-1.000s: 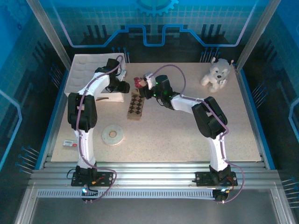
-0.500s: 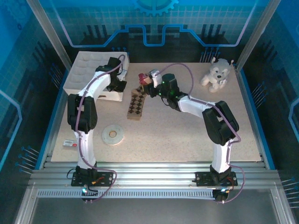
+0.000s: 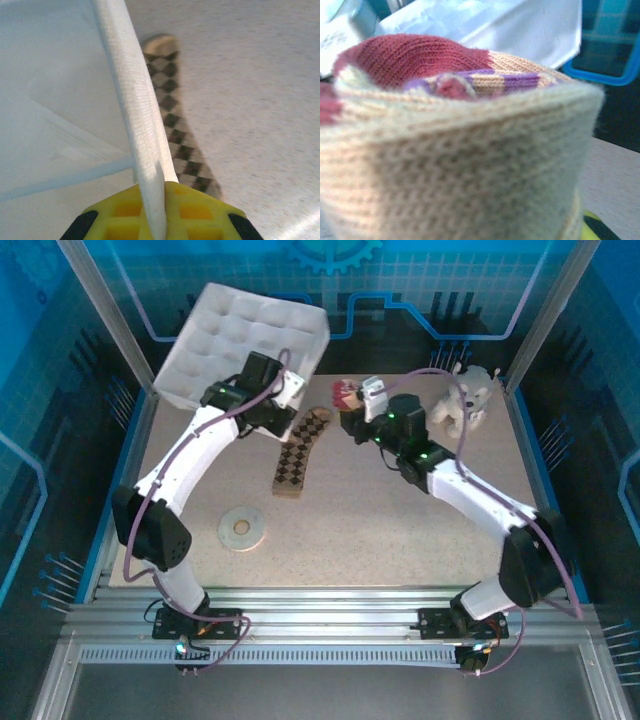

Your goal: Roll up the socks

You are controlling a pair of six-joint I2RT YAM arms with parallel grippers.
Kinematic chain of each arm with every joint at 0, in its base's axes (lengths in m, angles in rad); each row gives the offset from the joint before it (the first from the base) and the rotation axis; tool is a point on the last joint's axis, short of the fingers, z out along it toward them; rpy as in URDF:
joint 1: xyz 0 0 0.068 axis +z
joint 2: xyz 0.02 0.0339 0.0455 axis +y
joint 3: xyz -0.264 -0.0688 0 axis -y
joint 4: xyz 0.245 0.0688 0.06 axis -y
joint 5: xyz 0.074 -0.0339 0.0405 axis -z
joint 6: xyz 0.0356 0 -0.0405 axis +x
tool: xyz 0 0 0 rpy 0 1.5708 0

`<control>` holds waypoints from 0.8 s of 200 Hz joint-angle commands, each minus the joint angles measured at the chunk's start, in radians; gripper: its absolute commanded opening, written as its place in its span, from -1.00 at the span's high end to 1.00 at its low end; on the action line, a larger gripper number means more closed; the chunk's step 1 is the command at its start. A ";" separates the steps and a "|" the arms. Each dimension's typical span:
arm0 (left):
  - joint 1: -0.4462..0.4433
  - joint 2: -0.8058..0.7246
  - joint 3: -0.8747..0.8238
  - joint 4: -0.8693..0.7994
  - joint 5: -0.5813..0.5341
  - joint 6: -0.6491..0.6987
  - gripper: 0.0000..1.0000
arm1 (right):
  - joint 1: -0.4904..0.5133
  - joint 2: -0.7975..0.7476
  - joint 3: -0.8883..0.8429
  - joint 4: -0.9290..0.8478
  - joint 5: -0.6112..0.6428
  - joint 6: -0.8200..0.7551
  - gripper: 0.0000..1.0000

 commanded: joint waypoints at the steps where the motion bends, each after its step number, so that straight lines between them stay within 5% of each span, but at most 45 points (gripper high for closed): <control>1: -0.101 -0.042 -0.038 0.014 -0.015 0.030 1.00 | -0.046 -0.154 -0.053 -0.147 0.089 0.000 1.00; 47: -0.375 -0.038 -0.121 0.064 -0.051 -0.045 1.00 | -0.137 -0.489 -0.157 -0.364 0.156 0.007 1.00; 90: -0.528 -0.048 -0.265 0.166 -0.043 -0.068 1.00 | -0.245 -0.647 -0.172 -0.517 0.088 0.011 1.00; 160: -0.591 -0.102 -0.513 0.328 0.113 0.124 0.93 | -0.306 -0.647 -0.225 -0.476 -0.057 0.090 1.00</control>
